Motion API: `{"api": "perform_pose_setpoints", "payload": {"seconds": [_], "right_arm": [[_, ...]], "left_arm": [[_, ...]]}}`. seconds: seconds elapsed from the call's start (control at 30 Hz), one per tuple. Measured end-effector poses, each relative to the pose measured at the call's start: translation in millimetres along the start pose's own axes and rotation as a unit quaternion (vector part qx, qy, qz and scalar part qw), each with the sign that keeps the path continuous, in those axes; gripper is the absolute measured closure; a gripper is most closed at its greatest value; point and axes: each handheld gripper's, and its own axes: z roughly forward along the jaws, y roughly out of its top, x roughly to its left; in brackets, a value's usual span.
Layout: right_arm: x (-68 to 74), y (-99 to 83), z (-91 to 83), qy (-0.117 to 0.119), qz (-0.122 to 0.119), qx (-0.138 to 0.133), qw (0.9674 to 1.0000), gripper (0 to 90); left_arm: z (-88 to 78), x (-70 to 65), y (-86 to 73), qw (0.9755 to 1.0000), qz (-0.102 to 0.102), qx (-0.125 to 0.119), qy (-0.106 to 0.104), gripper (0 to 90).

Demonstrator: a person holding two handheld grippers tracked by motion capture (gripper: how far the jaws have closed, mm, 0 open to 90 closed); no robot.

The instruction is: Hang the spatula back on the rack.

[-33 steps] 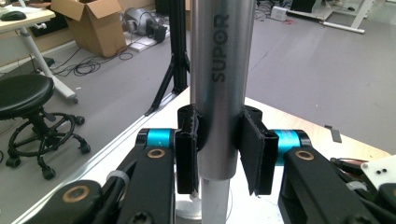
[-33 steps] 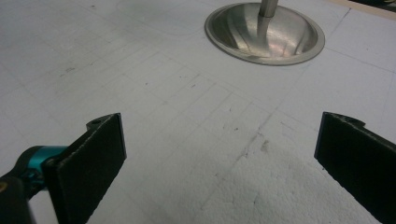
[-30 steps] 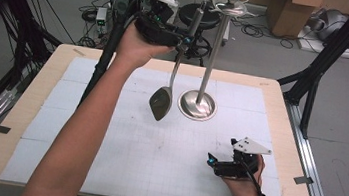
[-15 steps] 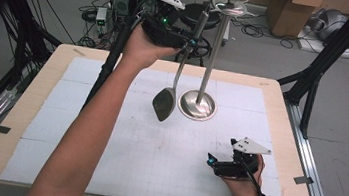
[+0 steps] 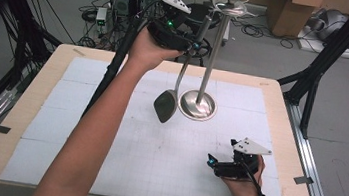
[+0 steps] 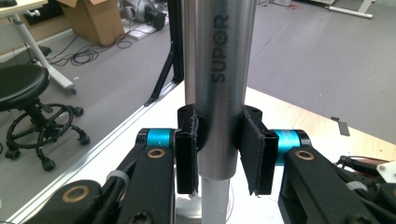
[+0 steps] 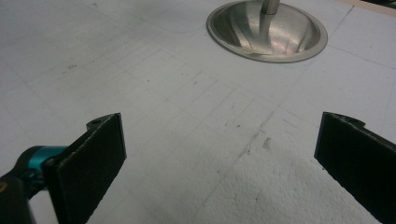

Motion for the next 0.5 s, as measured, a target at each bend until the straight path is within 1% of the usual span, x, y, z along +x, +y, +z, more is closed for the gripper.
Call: {"api": "perform_pose_setpoints", "payload": {"seconds": [0.17,0.23,0.4,0.5], "right_arm": [[-0.1,-0.3,-1.8,-0.001,-0.003,-0.001,1.0000,0.5],[-0.6,-0.8,-1.5,-0.001,-0.001,0.001,1.0000,0.6],[-0.7,-1.1,-0.7,-0.001,0.000,0.002,1.0000,0.5],[0.2,-1.1,-1.3,0.001,-0.001,0.002,1.0000,0.6]], "left_arm": [[0.7,6.4,-3.1,0.9999,-0.007,-0.009,0.001,68.8],[1.5,8.9,-3.8,0.9999,-0.003,-0.011,-0.003,68.7],[3.8,11.1,-4.9,0.9998,-0.006,-0.012,-0.017,68.3],[5.8,10.2,-4.6,0.9999,-0.001,-0.011,-0.010,67.8]]}}
